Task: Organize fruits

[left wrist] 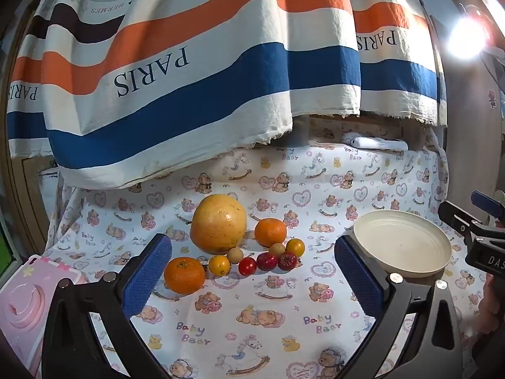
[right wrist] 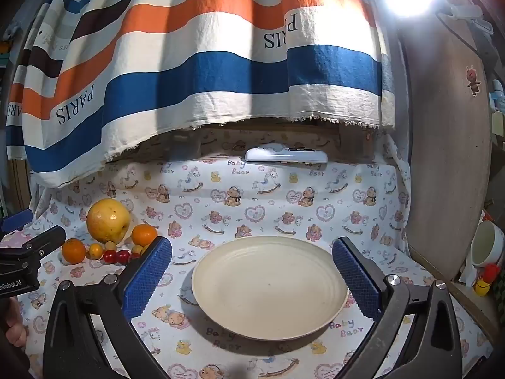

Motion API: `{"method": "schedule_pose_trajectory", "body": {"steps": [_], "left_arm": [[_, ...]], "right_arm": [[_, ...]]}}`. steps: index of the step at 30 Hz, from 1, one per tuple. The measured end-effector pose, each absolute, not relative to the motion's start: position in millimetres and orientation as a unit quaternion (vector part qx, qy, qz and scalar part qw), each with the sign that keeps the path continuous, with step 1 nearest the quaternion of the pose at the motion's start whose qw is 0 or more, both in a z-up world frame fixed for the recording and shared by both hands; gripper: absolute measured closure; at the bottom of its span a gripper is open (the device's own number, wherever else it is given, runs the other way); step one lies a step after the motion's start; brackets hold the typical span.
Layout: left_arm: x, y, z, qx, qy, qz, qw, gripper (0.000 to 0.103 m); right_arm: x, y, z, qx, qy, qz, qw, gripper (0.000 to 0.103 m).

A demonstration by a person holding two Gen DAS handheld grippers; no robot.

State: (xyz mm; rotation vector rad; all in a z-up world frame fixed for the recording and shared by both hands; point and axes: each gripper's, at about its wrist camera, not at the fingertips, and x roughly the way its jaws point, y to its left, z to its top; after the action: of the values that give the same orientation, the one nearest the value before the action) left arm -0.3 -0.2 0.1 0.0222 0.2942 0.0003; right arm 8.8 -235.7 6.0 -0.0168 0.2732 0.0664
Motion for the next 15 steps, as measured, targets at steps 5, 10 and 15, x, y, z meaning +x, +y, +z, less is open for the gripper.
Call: {"method": "schedule_pose_trajectory", "body": {"steps": [5, 10, 15], "left_arm": [[-0.6, -0.6, 0.1, 0.008, 0.149, 0.004, 0.989, 0.001], [0.4, 2.1, 0.0, 0.007, 0.149, 0.005, 0.989, 0.0], [1.4, 2.6, 0.2, 0.006, 0.15, 0.001, 0.989, 0.0]], "right_arm": [[7.0, -237.9, 6.5, -0.007, 0.142, 0.034, 0.989, 0.0], [13.1, -236.9, 3.5, -0.009, 0.147, 0.032, 0.989, 0.0], [13.0, -237.6, 4.7, -0.009, 0.148, 0.031, 0.988, 0.0]]}}
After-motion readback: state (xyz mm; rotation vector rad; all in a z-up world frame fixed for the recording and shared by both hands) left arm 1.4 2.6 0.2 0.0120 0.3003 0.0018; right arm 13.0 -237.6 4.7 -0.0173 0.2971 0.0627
